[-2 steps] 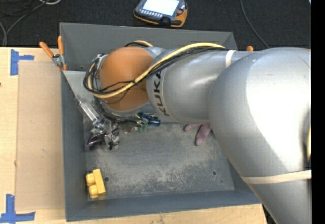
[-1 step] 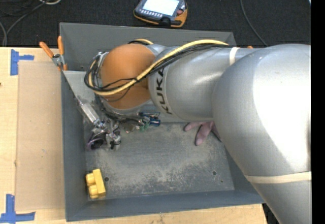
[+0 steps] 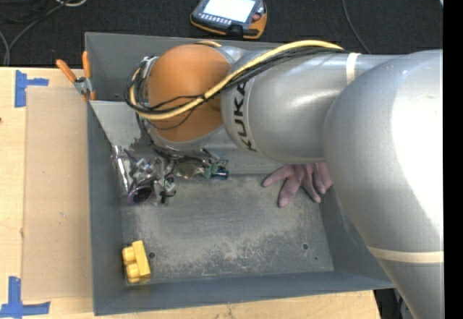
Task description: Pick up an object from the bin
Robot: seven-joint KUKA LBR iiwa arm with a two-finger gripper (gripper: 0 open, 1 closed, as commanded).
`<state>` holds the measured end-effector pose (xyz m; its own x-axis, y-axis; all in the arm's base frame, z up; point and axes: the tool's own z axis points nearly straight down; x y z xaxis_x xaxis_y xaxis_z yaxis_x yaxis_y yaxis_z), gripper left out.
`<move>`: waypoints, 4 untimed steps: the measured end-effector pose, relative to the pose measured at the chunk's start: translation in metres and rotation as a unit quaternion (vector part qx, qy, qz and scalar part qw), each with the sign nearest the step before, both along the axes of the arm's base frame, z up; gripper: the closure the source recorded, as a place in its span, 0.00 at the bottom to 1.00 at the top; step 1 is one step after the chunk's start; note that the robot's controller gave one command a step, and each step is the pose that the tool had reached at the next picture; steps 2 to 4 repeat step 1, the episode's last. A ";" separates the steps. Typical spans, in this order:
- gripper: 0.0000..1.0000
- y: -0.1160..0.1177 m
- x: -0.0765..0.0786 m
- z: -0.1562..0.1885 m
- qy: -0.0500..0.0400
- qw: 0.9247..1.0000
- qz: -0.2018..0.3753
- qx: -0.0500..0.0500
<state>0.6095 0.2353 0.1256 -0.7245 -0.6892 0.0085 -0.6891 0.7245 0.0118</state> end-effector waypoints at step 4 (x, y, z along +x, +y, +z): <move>1.00 0.001 0.002 0.023 -0.004 1.000 -0.001 0.002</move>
Offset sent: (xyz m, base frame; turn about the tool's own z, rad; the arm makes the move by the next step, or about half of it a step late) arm 0.0015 0.0011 0.0365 0.0008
